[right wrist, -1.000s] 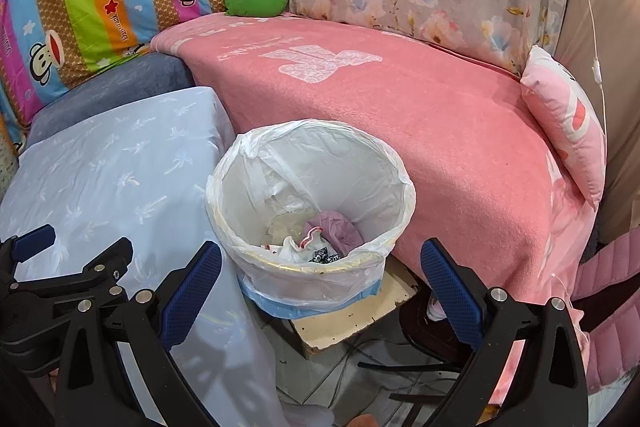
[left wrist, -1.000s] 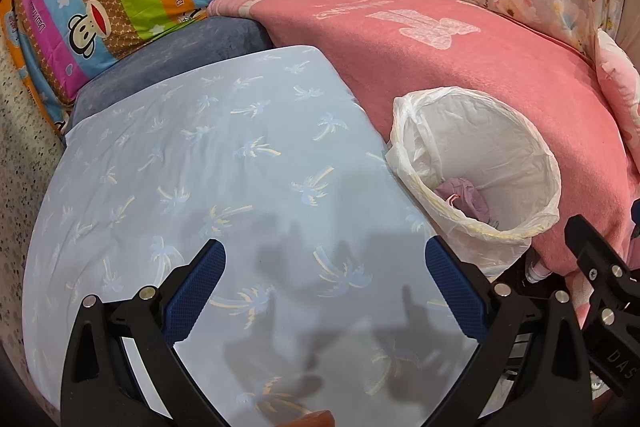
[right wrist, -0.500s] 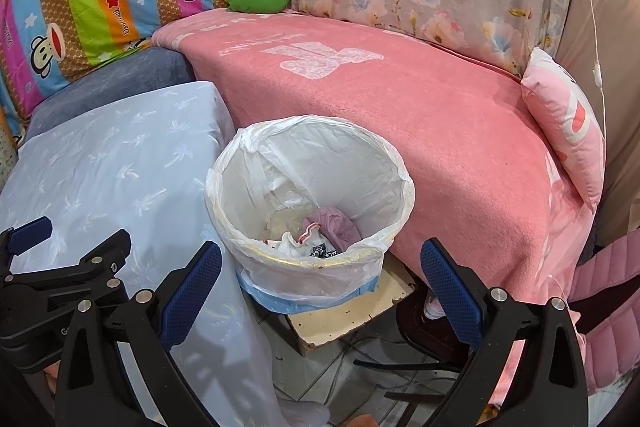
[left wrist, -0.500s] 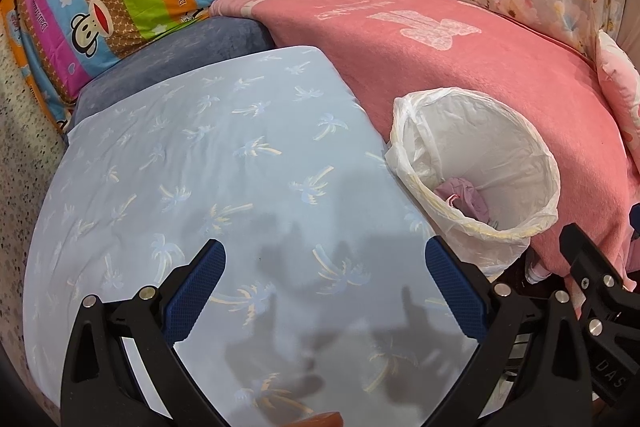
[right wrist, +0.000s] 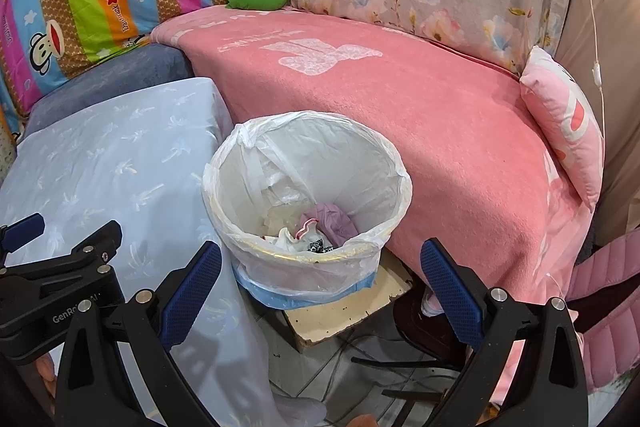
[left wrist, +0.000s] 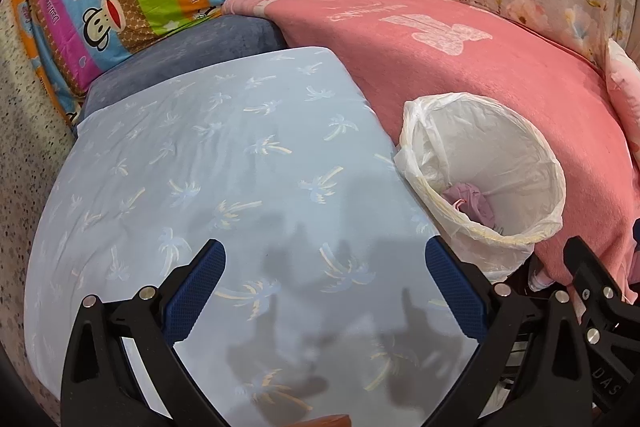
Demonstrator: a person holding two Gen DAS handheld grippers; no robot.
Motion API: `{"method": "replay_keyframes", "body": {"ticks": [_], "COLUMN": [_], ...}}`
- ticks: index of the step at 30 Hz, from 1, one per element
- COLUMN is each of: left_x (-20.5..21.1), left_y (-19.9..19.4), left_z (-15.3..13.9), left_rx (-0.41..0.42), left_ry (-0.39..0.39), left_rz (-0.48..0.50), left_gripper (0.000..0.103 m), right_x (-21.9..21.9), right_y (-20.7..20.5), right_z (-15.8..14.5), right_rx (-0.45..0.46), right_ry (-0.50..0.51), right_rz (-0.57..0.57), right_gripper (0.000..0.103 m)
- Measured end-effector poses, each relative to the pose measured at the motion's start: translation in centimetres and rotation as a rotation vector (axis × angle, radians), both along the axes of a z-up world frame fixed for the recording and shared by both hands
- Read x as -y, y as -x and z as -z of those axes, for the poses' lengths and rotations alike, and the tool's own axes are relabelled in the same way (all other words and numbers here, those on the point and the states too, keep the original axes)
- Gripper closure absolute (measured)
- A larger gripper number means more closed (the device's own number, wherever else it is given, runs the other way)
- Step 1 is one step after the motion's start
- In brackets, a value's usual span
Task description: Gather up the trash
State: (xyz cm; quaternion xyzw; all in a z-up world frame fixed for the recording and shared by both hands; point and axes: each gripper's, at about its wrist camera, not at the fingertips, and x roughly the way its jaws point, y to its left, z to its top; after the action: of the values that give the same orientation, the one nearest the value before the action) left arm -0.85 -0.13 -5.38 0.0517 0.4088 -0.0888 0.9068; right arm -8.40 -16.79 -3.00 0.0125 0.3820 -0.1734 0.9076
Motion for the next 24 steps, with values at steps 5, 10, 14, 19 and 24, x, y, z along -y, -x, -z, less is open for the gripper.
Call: {"method": "replay_keyframes", "body": {"ticks": [5, 10, 14, 19, 24], "left_x": [0.11, 0.11, 0.11, 0.14, 0.27], "left_y": [0.2, 0.27, 0.28, 0.31, 0.5], "left_z": [-0.01, 0.07, 0.06, 0.07, 0.0], "left_rx": [0.0, -0.003, -0.007, -0.008, -0.004], "left_ry": [-0.007, -0.011, -0.003, -0.003, -0.007], "left_rz": [0.004, -0.008, -0.018, -0.018, -0.016], "left_gripper": [0.007, 0.007, 0.007, 0.007, 0.007], "right_x": [0.05, 0.19, 0.44, 0.47, 0.57], "right_y": [0.01, 0.19, 0.29, 0.28, 0.31], "right_z": [0.0, 0.12, 0.17, 0.17, 0.18], "right_rx": [-0.001, -0.005, -0.008, -0.008, -0.008], "right_ry": [0.0, 0.002, 0.001, 0.001, -0.001], "right_rz": [0.0, 0.003, 0.005, 0.004, 0.006], "right_gripper": [0.006, 0.006, 0.006, 0.006, 0.006]}}
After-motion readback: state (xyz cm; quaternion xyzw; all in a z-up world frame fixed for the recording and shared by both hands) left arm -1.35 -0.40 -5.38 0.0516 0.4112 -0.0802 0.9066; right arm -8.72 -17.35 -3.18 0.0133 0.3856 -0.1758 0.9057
